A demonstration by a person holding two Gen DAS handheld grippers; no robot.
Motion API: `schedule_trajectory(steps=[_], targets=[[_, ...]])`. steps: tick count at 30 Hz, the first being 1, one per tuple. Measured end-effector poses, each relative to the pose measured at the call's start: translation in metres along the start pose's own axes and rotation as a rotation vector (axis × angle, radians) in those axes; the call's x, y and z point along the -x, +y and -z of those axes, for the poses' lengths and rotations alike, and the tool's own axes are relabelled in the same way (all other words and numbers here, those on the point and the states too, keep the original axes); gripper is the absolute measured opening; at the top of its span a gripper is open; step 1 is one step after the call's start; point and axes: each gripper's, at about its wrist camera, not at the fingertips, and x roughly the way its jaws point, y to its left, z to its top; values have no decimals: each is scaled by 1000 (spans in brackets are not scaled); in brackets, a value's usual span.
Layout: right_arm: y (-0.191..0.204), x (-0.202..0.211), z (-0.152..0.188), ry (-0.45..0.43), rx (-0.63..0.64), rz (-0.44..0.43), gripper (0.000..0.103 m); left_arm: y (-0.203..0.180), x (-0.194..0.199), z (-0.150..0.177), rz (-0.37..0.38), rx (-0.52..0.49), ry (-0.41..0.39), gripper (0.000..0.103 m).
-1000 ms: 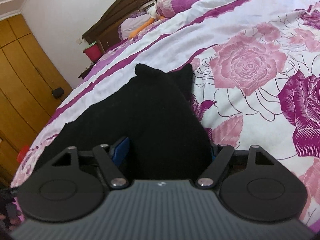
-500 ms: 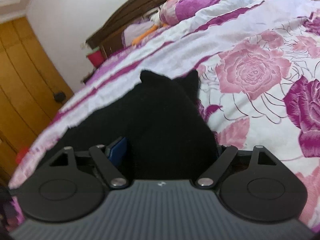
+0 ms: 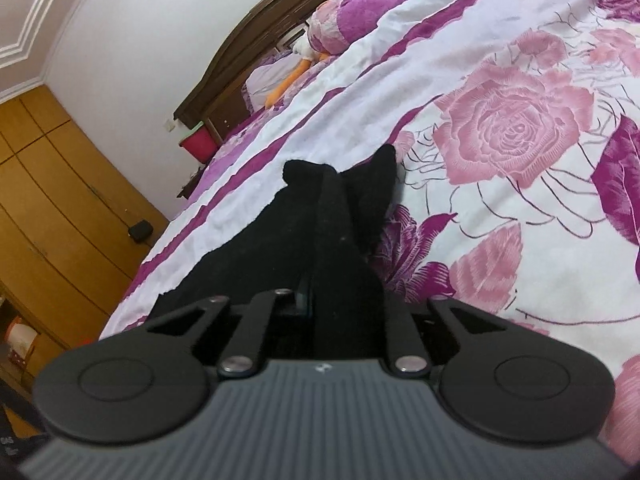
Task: Fold small clothes
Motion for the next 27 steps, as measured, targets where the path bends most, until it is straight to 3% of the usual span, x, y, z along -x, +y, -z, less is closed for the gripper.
schedule_trajectory(steps=[14,27], targets=[[20,11,-10,-39,12,-15,14,6,12,-1,17,23,-4,87],[62,19,-26,-77,68,-89,14,22,30,-5,19,22,-27,87]])
